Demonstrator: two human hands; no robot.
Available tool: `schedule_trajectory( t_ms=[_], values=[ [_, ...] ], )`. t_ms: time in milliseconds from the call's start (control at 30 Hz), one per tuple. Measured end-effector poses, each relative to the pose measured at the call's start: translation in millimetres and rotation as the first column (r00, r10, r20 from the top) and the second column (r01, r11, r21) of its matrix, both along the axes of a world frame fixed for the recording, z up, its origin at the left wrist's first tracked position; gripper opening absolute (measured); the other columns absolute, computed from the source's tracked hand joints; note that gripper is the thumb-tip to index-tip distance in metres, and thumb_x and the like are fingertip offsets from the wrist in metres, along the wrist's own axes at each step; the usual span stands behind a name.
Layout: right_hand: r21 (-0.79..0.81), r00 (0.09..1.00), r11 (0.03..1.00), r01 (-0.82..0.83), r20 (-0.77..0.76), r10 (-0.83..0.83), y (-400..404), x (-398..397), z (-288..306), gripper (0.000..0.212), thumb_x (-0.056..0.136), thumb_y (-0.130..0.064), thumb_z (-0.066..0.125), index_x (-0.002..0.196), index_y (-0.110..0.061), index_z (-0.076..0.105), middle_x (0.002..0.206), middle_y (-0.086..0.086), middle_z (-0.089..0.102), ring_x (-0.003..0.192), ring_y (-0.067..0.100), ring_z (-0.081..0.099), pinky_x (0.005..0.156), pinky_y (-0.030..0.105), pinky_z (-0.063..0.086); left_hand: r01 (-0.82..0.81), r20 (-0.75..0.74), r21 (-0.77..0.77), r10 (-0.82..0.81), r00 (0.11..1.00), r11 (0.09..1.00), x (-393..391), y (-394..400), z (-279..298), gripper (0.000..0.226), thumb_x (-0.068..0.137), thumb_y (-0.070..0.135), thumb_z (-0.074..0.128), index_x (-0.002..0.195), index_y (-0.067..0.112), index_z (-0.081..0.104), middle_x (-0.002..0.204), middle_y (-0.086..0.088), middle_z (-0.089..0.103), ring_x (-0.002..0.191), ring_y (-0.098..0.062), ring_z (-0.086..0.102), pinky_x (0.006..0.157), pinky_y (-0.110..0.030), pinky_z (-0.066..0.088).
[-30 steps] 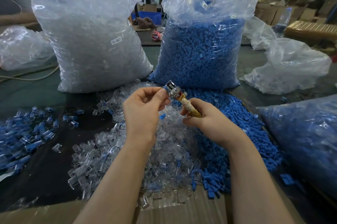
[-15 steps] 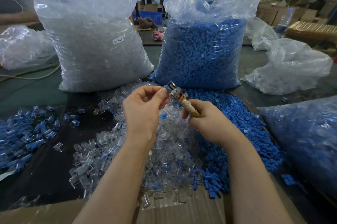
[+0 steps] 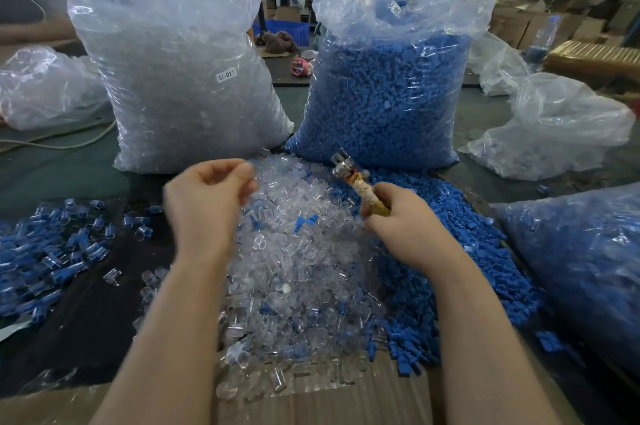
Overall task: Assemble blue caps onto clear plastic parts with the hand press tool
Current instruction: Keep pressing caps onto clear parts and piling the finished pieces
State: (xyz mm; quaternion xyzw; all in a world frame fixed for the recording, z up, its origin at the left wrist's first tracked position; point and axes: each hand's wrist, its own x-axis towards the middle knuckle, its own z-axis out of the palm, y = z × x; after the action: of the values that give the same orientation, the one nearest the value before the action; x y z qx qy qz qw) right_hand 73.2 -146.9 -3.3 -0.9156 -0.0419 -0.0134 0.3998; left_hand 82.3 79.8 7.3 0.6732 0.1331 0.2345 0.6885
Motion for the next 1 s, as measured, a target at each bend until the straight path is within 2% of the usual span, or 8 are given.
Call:
schedule_trajectory(
  t_ms=[100,167,333,500,600,733,867,1000],
  values=[
    [-0.061,0.994,0.992,0.110,0.002,-0.110,-7.4,4.1,-3.6,0.004,0.082,-0.018,0.056,0.085,-0.021,0.056,0.075,0.003,0.061,0.063,0.023,0.054,0.057,0.036,0.043,-0.148,-0.152,0.227,0.185,0.971,0.963,2.4,54.0,-13.6,0.010,0.082,0.018,0.076,0.076,0.024,0.072,0.072,0.000,0.073,0.077,-0.016,0.072,0.085,-0.037,0.058],
    [-0.115,0.986,0.980,0.162,-0.002,-0.164,-10.9,5.7,-5.8,0.002,0.083,-0.020,0.057,0.084,-0.022,0.056,0.076,0.003,0.062,0.065,0.024,0.056,0.057,0.035,0.042,-0.157,-0.270,0.411,0.285,0.920,0.898,-2.2,77.6,-21.5,0.011,0.083,0.023,0.074,0.073,0.026,0.072,0.075,0.000,0.073,0.089,-0.023,0.071,0.091,-0.045,0.055],
    [-0.173,0.979,0.964,0.200,-0.013,-0.206,-14.5,6.1,-8.6,0.007,0.085,-0.025,0.058,0.082,-0.026,0.052,0.076,-0.001,0.061,0.066,0.021,0.057,0.052,0.031,0.036,-0.099,-0.375,0.674,0.456,0.807,0.732,-9.3,91.3,-28.0,0.013,0.089,0.017,0.068,0.097,0.012,0.077,0.098,-0.017,0.072,0.098,-0.038,0.063,0.086,-0.049,0.054],
    [-0.208,0.969,0.949,0.238,-0.019,-0.247,-13.8,6.6,-9.1,0.008,0.085,-0.024,0.056,0.080,-0.025,0.050,0.075,0.000,0.059,0.066,0.020,0.056,0.052,0.030,0.034,-0.144,-0.368,0.719,0.548,0.751,0.680,-10.3,92.8,-29.5,0.021,0.090,0.006,0.064,0.108,0.004,0.073,0.112,-0.029,0.065,0.104,-0.048,0.058,0.079,-0.050,0.050],
    [-0.244,0.950,0.923,0.297,-0.019,-0.311,-14.2,6.3,-10.2,0.007,0.085,-0.023,0.054,0.081,-0.021,0.048,0.076,0.002,0.057,0.066,0.021,0.054,0.051,0.031,0.033,-0.110,-0.312,0.784,0.541,0.781,0.611,-8.6,88.5,-28.8,0.025,0.089,0.006,0.063,0.112,-0.001,0.069,0.109,-0.032,0.064,0.104,-0.050,0.057,0.077,-0.048,0.047],
    [-0.334,0.918,0.869,0.366,-0.024,-0.396,-14.3,5.2,-11.7,0.010,0.085,-0.023,0.054,0.088,-0.017,0.047,0.080,0.003,0.053,0.069,0.023,0.051,0.053,0.032,0.033,0.005,-0.239,0.859,0.392,0.888,0.513,0.5,74.7,-27.7,0.037,0.091,0.006,0.057,0.128,0.004,0.061,0.122,-0.027,0.060,0.111,-0.046,0.054,0.091,-0.049,0.045],
    [-0.389,0.906,0.841,0.375,-0.038,-0.421,-13.2,4.1,-13.1,0.019,0.087,-0.022,0.055,0.101,-0.012,0.047,0.092,0.008,0.054,0.080,0.029,0.053,0.058,0.033,0.035,0.316,-0.422,0.856,0.199,0.885,0.408,8.8,61.7,-35.9,0.054,0.090,0.000,0.053,0.143,0.003,0.043,0.139,-0.026,0.050,0.123,-0.046,0.049,0.100,-0.050,0.042],
    [-0.430,0.906,0.831,0.352,-0.066,-0.418,-10.1,2.8,-13.4,0.021,0.088,-0.023,0.056,0.104,-0.011,0.047,0.104,0.012,0.054,0.080,0.030,0.053,0.063,0.034,0.039,0.355,-0.469,0.824,0.181,0.864,0.441,8.8,59.1,-37.2,0.047,0.090,0.001,0.054,0.136,0.003,0.050,0.131,-0.028,0.048,0.112,-0.046,0.052,0.094,-0.049,0.044]
  ],
)
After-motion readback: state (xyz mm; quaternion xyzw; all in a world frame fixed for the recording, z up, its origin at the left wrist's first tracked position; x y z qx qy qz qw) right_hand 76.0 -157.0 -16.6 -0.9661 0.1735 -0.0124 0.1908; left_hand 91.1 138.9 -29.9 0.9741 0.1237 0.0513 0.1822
